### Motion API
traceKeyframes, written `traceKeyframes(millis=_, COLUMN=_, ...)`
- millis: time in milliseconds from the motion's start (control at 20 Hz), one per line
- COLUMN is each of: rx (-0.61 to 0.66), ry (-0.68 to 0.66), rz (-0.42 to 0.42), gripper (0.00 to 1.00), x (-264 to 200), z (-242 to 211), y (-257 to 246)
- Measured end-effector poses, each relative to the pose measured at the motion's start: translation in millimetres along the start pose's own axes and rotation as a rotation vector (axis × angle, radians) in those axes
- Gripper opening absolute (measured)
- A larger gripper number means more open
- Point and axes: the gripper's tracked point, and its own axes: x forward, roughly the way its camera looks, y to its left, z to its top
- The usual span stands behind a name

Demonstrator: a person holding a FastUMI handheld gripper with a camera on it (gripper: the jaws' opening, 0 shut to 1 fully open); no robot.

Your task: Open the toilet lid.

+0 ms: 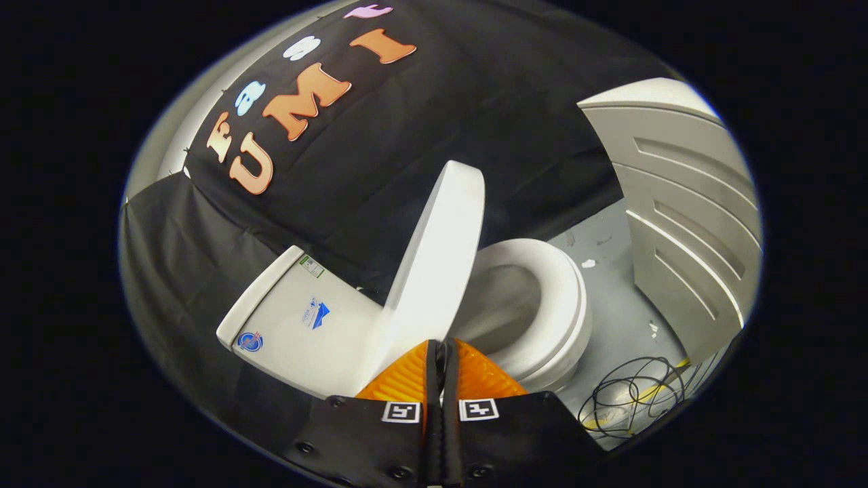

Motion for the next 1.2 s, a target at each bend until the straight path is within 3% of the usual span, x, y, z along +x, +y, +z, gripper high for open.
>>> traceKeyframes(millis=450, rx=-0.206, ry=-0.055, rz=-0.128, gripper=0.07, x=-8.4, z=19.9, y=62.7)
traceKeyframes(millis=1200, rx=-0.495, ry=-0.118, rz=-0.251, gripper=0.07, x=-5.3, z=30.2, y=170.5)
